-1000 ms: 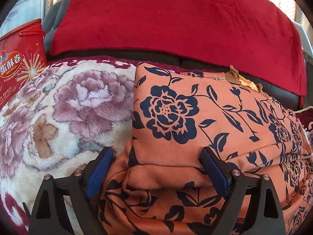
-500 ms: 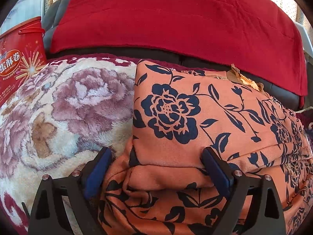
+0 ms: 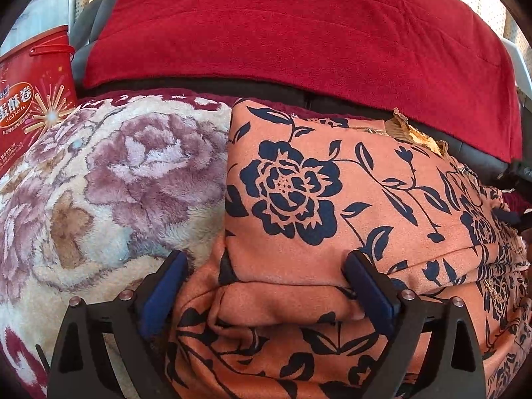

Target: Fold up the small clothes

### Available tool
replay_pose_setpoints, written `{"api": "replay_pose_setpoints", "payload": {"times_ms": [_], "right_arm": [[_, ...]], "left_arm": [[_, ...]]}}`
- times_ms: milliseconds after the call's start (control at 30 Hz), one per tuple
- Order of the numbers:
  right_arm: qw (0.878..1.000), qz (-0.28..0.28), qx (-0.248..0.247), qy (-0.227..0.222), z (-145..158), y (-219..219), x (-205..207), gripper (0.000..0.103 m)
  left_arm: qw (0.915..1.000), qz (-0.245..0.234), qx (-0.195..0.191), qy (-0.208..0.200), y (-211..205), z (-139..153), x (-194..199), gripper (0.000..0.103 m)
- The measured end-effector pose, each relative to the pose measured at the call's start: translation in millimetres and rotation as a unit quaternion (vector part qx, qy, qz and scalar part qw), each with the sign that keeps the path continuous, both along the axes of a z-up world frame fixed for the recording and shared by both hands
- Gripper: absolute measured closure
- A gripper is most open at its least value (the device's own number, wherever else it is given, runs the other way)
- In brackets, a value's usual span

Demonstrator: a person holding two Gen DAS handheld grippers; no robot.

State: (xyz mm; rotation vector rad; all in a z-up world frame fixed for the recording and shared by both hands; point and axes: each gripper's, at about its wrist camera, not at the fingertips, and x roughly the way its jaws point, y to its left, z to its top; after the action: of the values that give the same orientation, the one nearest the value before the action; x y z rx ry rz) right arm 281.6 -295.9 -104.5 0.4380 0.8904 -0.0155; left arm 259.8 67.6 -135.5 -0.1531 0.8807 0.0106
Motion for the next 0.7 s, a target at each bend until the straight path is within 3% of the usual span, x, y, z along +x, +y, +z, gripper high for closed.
{"api": "replay_pose_setpoints", "payload": {"times_ms": [67,133,167,200,233,367,533,700], "right_arm": [[1.000,0.012,0.002,-0.027,10,8,-10,0.013],[0.999,0.009,-0.028,-0.039,11,12,-18,0.013],[0.999,0.008,-0.040,-0.023,7,11,-12,0.010],[0.999,0.013,-0.041,0.024,-11,3,-3,0.010],[0.999,0.019,-0.035,0.024,-14,1,-3,0.011],[0.999,0.012,-0.017,-0.032,22,9,-32,0.011],[0.998,0.011,-0.032,-0.059,34,8,-115,0.011],[0.999,0.005,-0.039,0.001,-7,-5,-221,0.011]], "left_arm": [[1.0000,0.001,0.001,0.002,-1,-1,2,0.006],[1.0000,0.001,0.003,0.002,-2,-1,3,0.005],[1.0000,0.001,0.003,0.002,-2,-1,4,0.005],[1.0000,0.001,0.002,0.002,-2,-2,4,0.005],[1.0000,0.001,0.001,0.001,-1,-2,4,0.005],[1.0000,0.003,0.001,-0.001,-2,-3,2,0.005],[1.0000,0.002,0.001,-0.004,-3,-4,-1,0.005],[0.9999,0.002,0.001,-0.012,-3,-5,-7,0.005]]}}
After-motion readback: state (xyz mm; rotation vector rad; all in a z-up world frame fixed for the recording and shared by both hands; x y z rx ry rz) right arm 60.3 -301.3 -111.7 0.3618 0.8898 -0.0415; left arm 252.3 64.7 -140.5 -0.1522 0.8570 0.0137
